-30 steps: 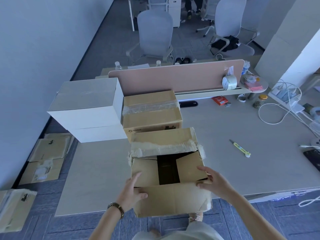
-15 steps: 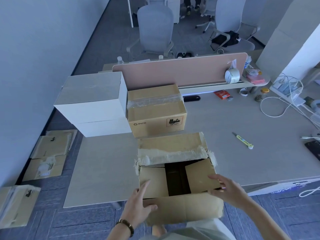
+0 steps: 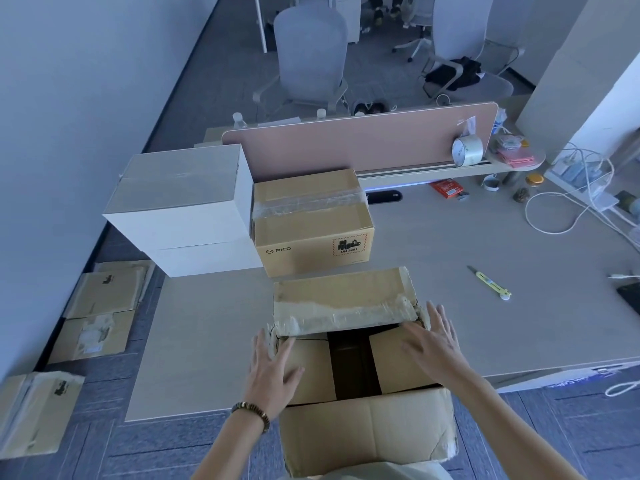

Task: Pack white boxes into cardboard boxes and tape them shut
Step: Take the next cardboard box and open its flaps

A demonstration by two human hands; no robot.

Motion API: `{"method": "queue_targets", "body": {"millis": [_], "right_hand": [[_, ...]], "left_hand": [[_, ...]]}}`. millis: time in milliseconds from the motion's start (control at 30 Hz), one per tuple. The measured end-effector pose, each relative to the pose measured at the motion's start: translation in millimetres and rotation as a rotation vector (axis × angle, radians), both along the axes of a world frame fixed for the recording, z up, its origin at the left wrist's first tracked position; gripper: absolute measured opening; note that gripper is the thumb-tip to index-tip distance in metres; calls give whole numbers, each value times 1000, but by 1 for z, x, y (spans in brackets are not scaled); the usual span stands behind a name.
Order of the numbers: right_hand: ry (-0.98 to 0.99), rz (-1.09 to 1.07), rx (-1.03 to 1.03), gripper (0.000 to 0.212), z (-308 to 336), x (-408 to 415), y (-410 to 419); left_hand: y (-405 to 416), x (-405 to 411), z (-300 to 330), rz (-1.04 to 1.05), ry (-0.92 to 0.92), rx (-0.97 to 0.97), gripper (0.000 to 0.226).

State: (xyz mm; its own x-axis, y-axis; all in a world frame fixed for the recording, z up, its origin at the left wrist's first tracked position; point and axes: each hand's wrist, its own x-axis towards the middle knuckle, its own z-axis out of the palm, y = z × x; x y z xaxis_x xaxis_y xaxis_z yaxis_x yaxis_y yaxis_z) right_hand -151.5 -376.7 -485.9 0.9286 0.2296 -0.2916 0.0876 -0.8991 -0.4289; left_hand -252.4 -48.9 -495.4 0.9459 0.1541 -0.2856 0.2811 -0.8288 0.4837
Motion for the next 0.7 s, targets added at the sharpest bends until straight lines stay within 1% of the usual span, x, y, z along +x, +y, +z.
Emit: {"method": "queue_targets", "body": {"millis": [100, 200, 300, 400, 567, 633, 700], "right_hand": [[-94, 3, 32, 34, 1, 1, 0], [-176, -2, 131, 42, 5, 5, -1], [-98, -7, 180, 50, 13, 21, 3], [-72, -43, 192, 53, 20, 52, 15], [-7, -104, 269, 42, 27, 93, 37], [38, -138, 327, 42, 24, 101, 41], [46, -182, 388, 47, 19, 105, 43]], "left_hand": [[-4, 4, 3, -6, -41, 60, 66], [-2, 13, 4, 12, -89, 17, 68], [2, 34, 3, 26, -131, -24, 74], [4, 65, 9, 28, -154, -43, 70], [9, 107, 15, 78, -159, -152, 57], [6, 113, 17, 111, -158, -183, 62], [2, 115, 19, 155, -151, -208, 72]]}}
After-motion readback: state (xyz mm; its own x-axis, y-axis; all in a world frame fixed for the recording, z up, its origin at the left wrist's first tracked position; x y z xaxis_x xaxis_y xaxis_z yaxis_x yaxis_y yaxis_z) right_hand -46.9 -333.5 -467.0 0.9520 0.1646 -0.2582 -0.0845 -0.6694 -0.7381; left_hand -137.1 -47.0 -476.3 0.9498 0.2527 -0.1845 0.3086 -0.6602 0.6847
